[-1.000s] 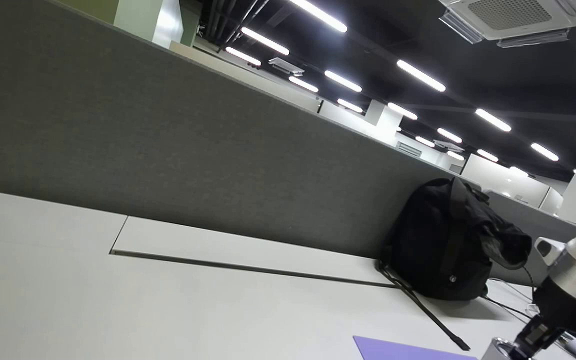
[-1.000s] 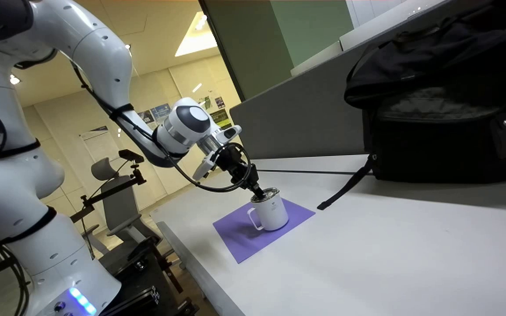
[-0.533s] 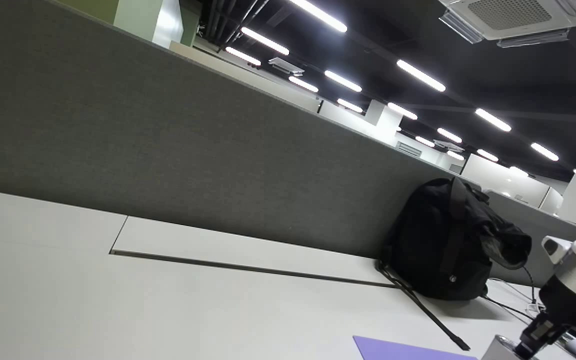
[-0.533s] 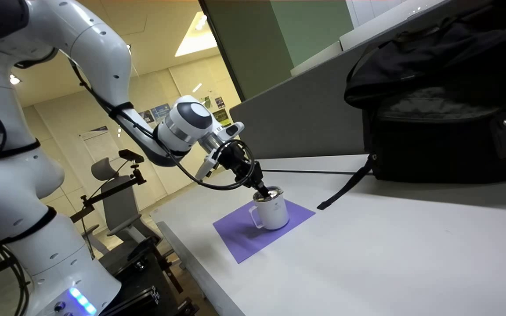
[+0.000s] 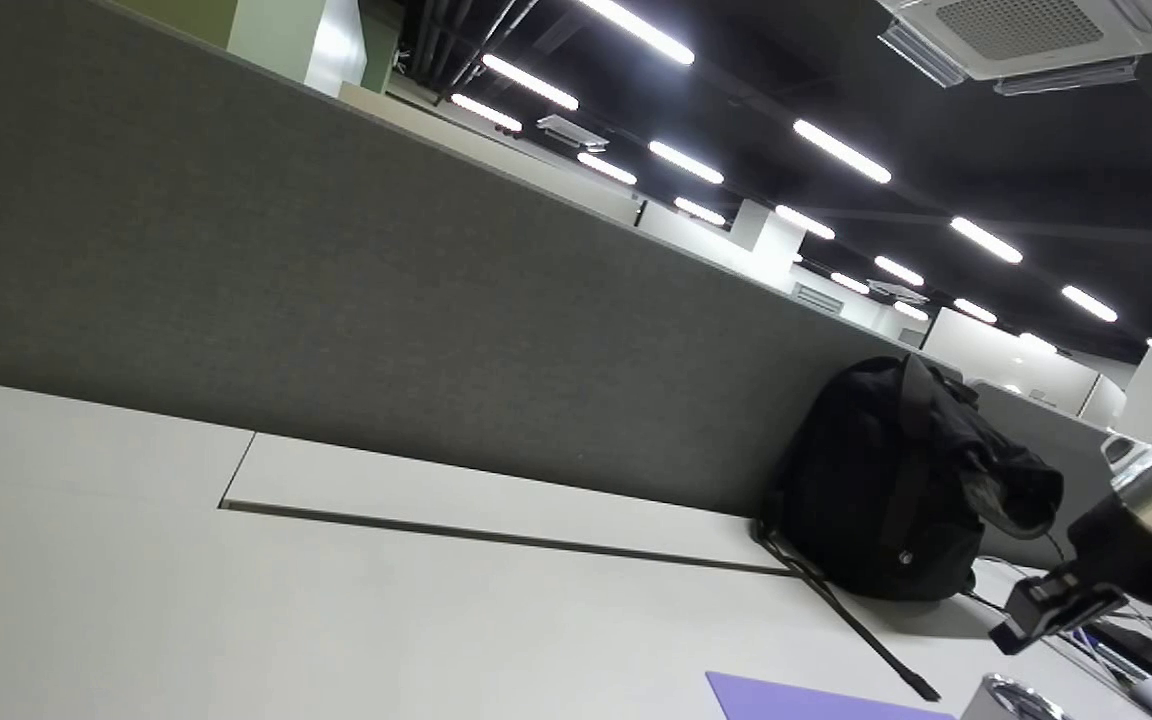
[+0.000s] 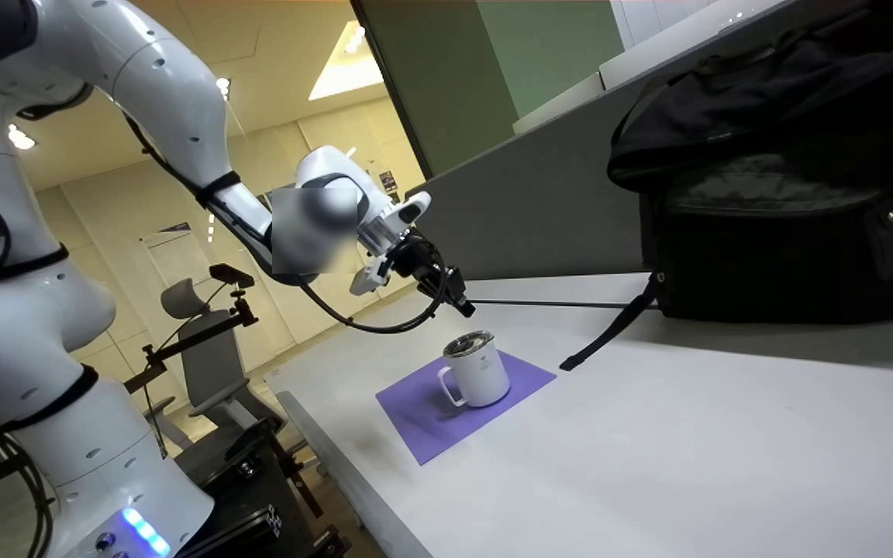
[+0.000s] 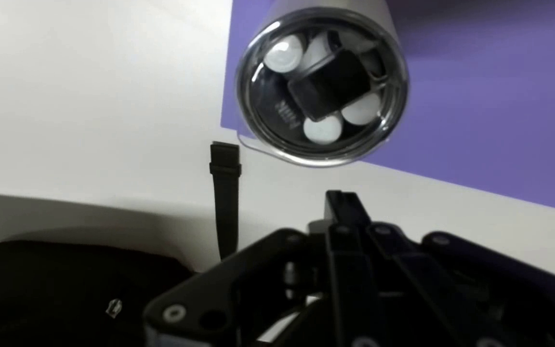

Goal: Remove the lid from the white mug

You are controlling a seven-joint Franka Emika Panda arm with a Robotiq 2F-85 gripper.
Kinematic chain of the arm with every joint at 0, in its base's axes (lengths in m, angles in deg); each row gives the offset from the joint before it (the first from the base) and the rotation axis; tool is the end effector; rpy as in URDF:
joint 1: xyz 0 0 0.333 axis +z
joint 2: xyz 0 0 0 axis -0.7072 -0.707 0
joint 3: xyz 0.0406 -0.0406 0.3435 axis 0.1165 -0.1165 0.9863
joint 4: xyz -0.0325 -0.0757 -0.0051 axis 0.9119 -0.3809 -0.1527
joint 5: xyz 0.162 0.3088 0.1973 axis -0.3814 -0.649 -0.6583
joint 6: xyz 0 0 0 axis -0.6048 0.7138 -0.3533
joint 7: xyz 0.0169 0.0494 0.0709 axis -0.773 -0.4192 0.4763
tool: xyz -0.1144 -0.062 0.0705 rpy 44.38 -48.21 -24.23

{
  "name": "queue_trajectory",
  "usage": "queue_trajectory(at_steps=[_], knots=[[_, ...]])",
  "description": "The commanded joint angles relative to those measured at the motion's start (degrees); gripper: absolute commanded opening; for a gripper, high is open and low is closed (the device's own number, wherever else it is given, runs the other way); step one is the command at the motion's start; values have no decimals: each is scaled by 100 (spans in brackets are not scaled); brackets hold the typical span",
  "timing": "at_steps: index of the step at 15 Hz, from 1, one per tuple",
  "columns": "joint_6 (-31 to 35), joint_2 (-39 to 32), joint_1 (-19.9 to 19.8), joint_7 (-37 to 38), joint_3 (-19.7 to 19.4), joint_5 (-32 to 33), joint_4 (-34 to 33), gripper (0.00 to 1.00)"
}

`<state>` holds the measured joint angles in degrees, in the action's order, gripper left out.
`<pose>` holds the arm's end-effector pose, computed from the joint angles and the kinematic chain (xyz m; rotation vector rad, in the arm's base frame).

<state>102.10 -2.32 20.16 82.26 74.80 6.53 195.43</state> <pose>0.4987 -0.0987 0.2224 2.9527 0.0220 0.5615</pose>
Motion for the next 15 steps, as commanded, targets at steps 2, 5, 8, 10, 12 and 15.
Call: queue_trajectory(at_steps=[2, 5, 8, 10, 12, 15], knots=[[-204, 310, -1086, -1546, 1572, -1918, 469, 0], [-794, 394, -1862, -2659, 2676, -3306, 336, 0], [-1591, 672, -2444, -3763, 3373, -4625, 67, 0], [-2260, 982, -2625, -4374, 3511, -5295, -146, 0], [-2906, 1344, -2683, -4733, 3434, -5623, -320, 0], [-3787, 1710, -1470, -4938, 2018, -5645, -576, 0]])
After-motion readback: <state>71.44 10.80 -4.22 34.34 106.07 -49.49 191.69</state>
